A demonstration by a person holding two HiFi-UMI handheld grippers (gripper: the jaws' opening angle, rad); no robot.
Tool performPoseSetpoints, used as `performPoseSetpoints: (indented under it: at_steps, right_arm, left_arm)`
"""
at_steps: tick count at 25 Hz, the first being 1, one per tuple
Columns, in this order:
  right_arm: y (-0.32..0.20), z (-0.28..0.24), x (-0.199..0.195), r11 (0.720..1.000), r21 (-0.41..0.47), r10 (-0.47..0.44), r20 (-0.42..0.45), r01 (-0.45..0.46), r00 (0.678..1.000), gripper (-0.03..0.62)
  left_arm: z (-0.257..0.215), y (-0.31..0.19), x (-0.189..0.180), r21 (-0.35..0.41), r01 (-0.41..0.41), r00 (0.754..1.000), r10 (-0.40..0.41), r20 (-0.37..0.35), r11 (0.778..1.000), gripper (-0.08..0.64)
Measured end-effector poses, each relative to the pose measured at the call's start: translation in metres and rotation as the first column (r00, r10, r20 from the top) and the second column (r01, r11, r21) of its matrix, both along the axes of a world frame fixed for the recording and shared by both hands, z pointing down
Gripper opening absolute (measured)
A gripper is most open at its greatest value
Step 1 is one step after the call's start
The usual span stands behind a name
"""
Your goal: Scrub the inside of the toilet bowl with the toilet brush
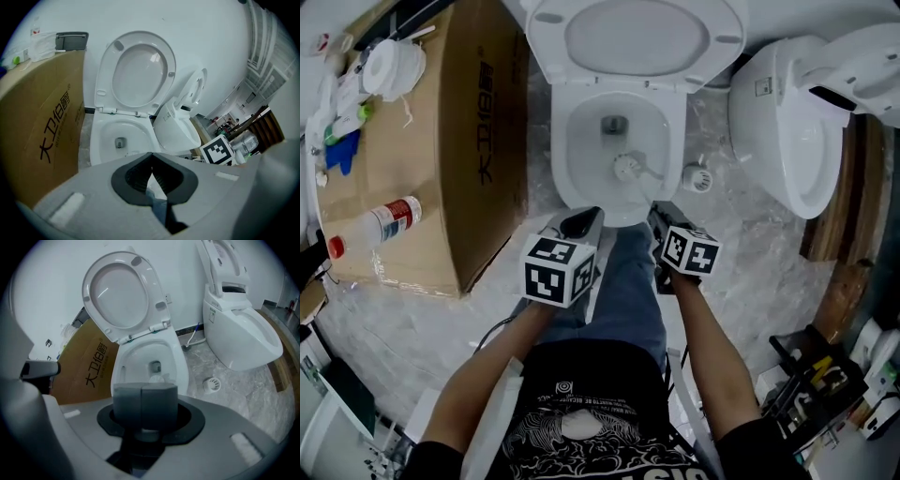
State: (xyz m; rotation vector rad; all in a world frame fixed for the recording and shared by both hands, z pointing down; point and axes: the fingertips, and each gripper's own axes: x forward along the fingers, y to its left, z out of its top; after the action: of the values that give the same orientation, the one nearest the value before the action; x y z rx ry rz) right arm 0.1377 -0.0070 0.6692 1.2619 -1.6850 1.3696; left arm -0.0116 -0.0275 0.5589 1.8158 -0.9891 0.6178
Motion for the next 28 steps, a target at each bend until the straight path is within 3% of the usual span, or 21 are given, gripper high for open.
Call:
performPoseSetpoints:
  at_steps: [6,12,28]
  right_arm:
    - [0.005,0.004,-0.029,0.999,-0.01,-0.039,0.042,0.039,0.998,0.155]
    - [-0.032,0.009,-0.053,0.996,0.016,-0.084,0.049,0.084,0.995,0.155]
    - [-0.057,0.038,-0.033,0.993,0.003,-0.114,-0.041,0.114,0.993,0.155]
  left_arm:
    - [0.002,0.003,-0.008,-0.005,0.023,1.0,-0.023,0.006,1.0,-0.006]
    - [0.005,0.01,-0.028,-0.02,0.08,0.996,-0.079,0.03,0.997,-0.006]
    - [0.017,0.02,-0.037,-0.052,0.162,0.986,-0.159,0.048,0.985,-0.007]
